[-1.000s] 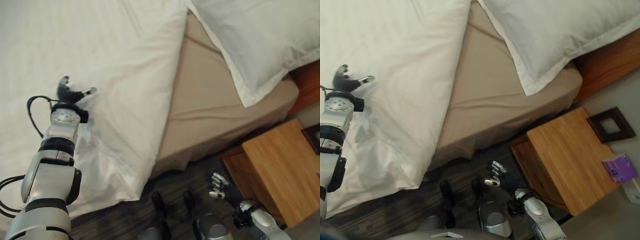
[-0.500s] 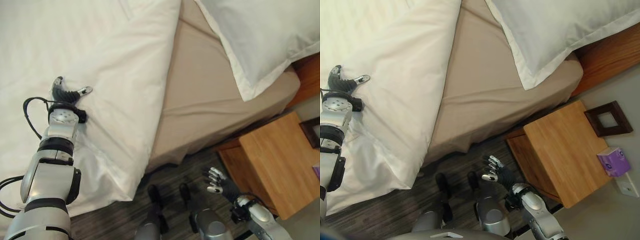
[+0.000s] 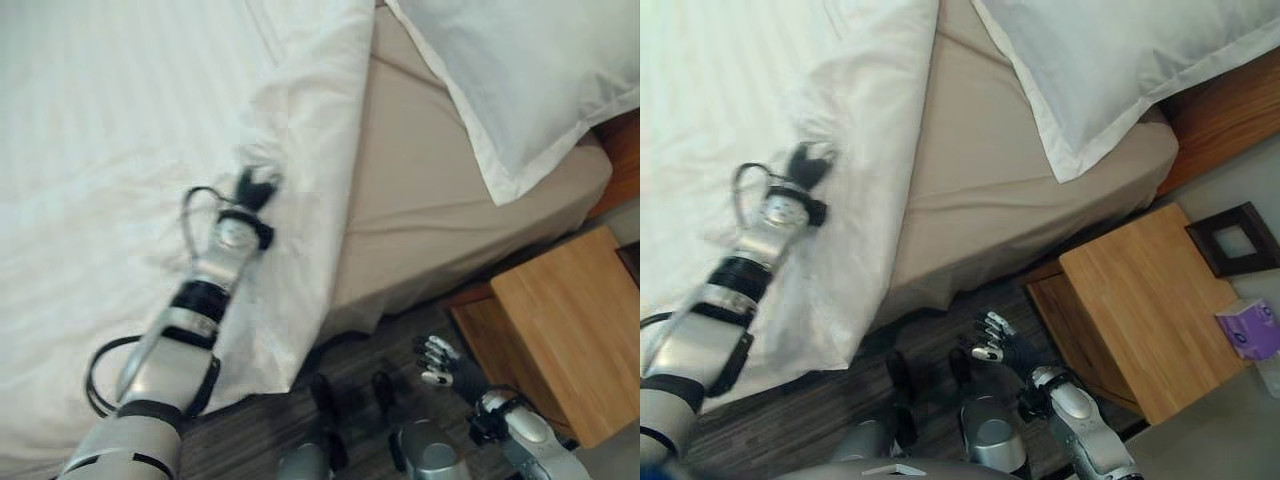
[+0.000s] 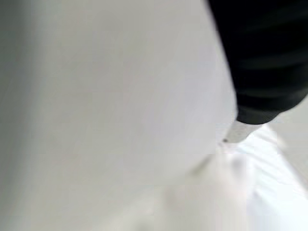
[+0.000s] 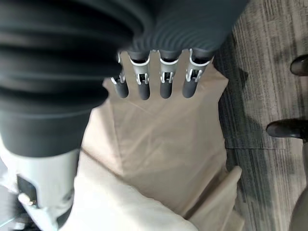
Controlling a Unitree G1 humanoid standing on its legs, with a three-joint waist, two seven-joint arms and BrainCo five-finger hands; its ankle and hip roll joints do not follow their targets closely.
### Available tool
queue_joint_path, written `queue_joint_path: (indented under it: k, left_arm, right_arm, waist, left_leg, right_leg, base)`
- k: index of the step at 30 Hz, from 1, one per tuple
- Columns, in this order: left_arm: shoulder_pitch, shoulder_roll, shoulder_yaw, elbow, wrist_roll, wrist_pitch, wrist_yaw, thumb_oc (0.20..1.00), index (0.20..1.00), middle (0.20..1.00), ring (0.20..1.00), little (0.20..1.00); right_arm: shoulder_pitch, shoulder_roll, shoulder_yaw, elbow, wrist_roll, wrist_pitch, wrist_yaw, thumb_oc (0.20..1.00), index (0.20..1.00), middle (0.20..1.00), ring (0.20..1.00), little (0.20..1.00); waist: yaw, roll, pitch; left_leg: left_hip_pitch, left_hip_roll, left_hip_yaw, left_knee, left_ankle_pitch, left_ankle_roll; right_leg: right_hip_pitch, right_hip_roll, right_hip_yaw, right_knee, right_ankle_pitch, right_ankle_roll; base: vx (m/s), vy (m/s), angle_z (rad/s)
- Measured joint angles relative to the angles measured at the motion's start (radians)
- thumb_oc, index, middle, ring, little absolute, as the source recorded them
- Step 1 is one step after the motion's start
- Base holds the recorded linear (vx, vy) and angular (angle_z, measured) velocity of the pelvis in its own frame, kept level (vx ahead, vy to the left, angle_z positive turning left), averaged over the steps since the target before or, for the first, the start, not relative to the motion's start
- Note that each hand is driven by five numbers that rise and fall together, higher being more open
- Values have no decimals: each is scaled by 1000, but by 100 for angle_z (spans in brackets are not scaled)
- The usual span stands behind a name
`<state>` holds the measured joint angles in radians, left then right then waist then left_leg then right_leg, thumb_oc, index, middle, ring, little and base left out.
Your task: Making the bed.
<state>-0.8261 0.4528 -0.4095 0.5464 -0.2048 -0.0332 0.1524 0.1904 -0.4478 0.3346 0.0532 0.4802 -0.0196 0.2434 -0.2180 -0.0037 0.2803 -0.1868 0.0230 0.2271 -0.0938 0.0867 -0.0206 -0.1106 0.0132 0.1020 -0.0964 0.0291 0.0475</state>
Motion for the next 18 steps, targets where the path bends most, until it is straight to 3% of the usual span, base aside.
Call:
queue_joint_path:
  k: [4, 9, 10, 11, 18]
  left_arm:
    - [-3, -104, -132, -191, -105, -9, -32, 200, 200, 200, 200, 200]
    - [-4, -234, -209, -200, -188, -31, -50, 200, 200, 200, 200, 200]
    - [-1, -242, -220, -198, -198, -31, -50, 373, 373, 373, 373, 373]
    - [3, -254, -225, -193, -221, -31, -51, 1000, 1000, 1000, 1000, 1000]
    - [85, -269, -230, -119, -344, -44, -95, 1000, 1000, 1000, 1000, 1000]
  right_arm:
    - [-13, 6, -1, 0, 0, 5, -7, 1000, 1000, 1000, 1000, 1000]
    - [-23, 1, 8, 0, 1, 15, -18, 1000, 1000, 1000, 1000, 1000]
    - [-23, -1, 13, 0, 1, 16, -19, 1000, 1000, 1000, 1000, 1000]
    - [-22, -5, 19, 0, 2, 16, -20, 1000, 1000, 1000, 1000, 1000]
    - [-11, -6, 29, -2, 44, 24, -41, 1000, 1000, 1000, 1000, 1000]
  waist:
    - [-7, 8, -5]
    - [-46, 59, -36]
    - [-55, 64, -39]
    - [-59, 67, -41]
    - [-85, 72, -45]
  left_leg:
    - [19, -9, -2, 0, 1, 1]
    - [19, -10, 7, 0, -3, -3]
    - [19, -9, 9, 0, -3, -3]
    - [19, -8, 11, 0, -3, -3]
    - [34, -1, 57, 0, -7, -2]
  right_leg:
    - [20, -9, -3, 0, -1, 1]
    - [12, -12, 7, 0, 2, 2]
    - [12, -11, 8, 0, 2, 2]
    - [9, -10, 12, 0, 2, 2]
    - [6, -6, 67, 0, 9, 1]
  base:
    - [8, 3, 1]
    - [24, 14, -7]
    - [29, 17, -4]
    - [33, 19, -9]
    - [13, -3, -24]
